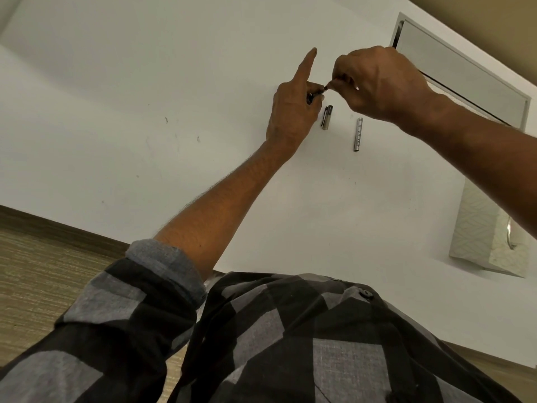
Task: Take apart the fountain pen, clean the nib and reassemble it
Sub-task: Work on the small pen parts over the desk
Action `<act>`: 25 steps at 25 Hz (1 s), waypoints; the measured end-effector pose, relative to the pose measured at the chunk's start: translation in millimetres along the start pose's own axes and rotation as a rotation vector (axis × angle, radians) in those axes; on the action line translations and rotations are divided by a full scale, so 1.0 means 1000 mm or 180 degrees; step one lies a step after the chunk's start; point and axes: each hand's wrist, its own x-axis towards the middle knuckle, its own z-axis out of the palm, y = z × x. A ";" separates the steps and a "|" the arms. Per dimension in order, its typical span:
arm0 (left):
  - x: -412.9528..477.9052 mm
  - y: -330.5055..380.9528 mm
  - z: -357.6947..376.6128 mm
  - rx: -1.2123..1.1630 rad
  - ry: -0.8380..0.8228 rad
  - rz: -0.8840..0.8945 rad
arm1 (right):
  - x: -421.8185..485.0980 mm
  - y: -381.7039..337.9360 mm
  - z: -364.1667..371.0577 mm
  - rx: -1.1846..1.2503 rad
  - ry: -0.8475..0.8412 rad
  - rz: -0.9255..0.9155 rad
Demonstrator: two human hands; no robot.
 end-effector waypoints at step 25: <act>0.004 -0.007 0.002 0.0438 -0.0019 0.0152 | -0.004 0.003 -0.003 0.0346 -0.0106 -0.0176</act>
